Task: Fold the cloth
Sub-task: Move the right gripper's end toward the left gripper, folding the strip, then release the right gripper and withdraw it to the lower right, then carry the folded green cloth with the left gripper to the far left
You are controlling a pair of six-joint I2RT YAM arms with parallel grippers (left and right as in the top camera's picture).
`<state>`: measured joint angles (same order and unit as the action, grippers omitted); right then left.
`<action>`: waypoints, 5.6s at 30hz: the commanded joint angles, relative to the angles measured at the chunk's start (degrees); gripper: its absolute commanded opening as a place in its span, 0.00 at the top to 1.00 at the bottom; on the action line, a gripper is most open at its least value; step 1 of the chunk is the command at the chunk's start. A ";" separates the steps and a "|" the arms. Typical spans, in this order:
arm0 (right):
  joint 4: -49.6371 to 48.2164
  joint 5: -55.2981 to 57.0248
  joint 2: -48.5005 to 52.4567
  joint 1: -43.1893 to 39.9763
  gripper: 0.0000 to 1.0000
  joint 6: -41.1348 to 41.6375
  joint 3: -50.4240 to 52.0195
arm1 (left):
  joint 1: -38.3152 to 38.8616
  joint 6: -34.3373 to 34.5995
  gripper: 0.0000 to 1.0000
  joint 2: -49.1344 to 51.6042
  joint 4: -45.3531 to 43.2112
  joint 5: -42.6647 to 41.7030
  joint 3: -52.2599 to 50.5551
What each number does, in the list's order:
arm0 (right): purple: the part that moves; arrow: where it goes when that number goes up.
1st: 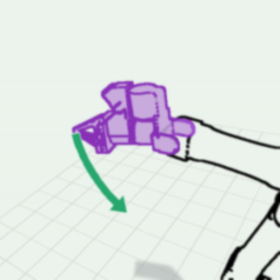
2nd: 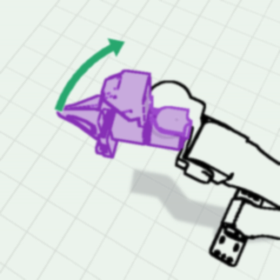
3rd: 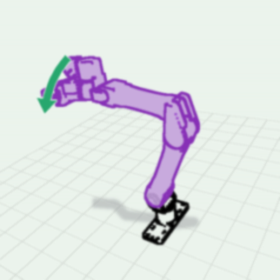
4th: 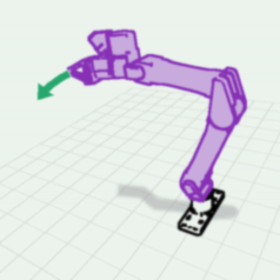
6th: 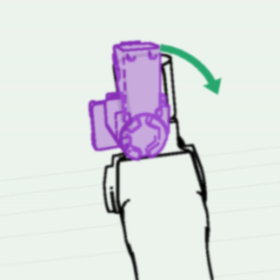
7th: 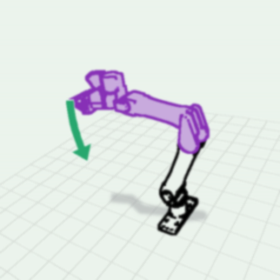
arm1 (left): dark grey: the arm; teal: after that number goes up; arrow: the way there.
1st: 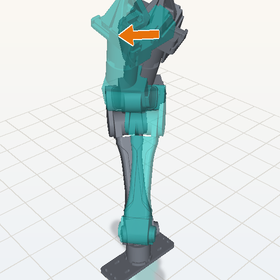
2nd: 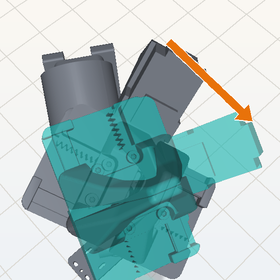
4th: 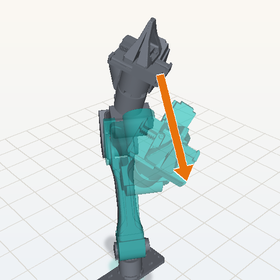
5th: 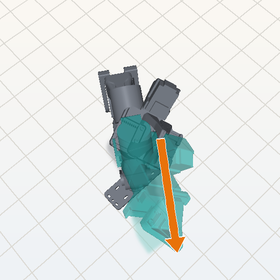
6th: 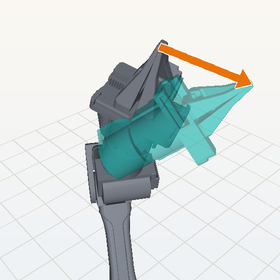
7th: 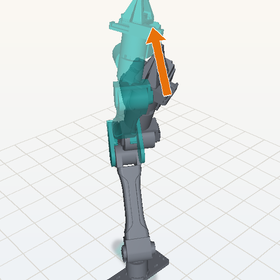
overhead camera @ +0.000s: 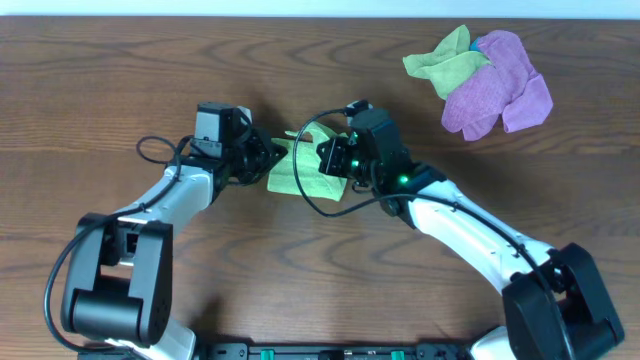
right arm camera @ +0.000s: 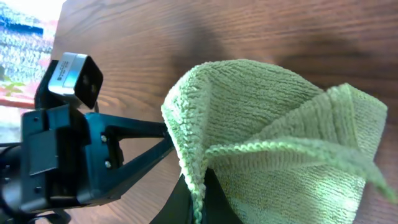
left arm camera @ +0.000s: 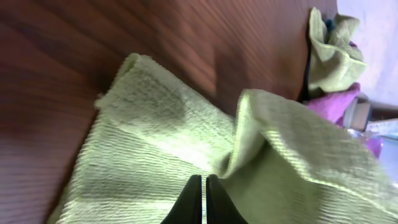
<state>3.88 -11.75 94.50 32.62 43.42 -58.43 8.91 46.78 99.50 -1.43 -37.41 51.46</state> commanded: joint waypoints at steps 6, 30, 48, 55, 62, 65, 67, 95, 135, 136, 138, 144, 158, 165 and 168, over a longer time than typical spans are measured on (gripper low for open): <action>4.24 0.81 5.99 1.64 0.99 -2.84 -7.67 | -3.67 -7.28 0.94 -4.79 6.03 3.69 0.15; 5.57 0.81 16.52 8.22 0.99 -4.85 -15.82 | -7.17 -12.55 0.94 -5.25 15.37 13.46 0.15; 2.16 0.39 20.96 11.72 0.99 -4.50 -17.00 | -10.12 -13.62 0.94 -5.25 18.32 13.44 0.15; 0.76 -0.17 22.84 11.74 0.99 -3.39 -17.00 | -10.12 -13.60 0.94 -5.25 18.36 13.42 0.15; 0.11 -1.42 23.15 11.93 0.62 -3.21 -17.05 | -10.14 -13.62 0.94 -5.25 18.34 13.44 0.15; 0.11 -2.91 23.15 11.91 0.46 -3.28 -17.25 | -10.29 -13.60 0.94 -5.25 18.34 13.42 0.15; -0.13 -4.00 23.15 11.91 0.32 -3.45 -17.38 | -10.54 -13.60 0.94 -5.25 18.34 13.42 0.15; 37.66 -3.10 -6.01 -6.38 0.01 -35.76 -18.73 | -13.00 -14.64 0.13 -14.82 24.83 7.30 0.15; 51.25 8.74 -71.25 -20.59 0.01 -23.91 22.40 | -4.35 -4.37 0.05 -16.35 33.33 9.14 -0.31; 51.23 8.72 -71.23 -20.59 0.01 -23.91 22.40 | -3.91 -3.63 0.05 -16.15 32.24 9.40 -0.61; 51.23 8.72 -71.25 -20.61 0.01 -23.93 22.40 | -2.91 -1.46 0.05 -15.43 29.79 9.94 -1.18; 51.23 8.72 -71.25 -20.59 0.01 -23.91 22.40 | -1.11 3.56 0.05 -11.58 26.80 10.47 -1.51; 51.23 8.72 -71.23 -20.59 0.01 -23.91 22.40 | 1.49 10.36 0.04 -2.40 15.58 10.51 -1.51; 51.23 8.74 -71.25 -20.61 0.01 -23.91 22.40 | 2.82 12.00 0.03 0.70 13.20 10.86 -1.51; 51.23 8.74 -71.25 -20.59 0.01 -23.91 22.40 | 3.19 12.07 0.01 1.79 11.41 10.95 -1.51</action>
<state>55.18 -3.77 23.55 12.53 18.87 -36.51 11.64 58.37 99.37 10.39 -27.83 50.50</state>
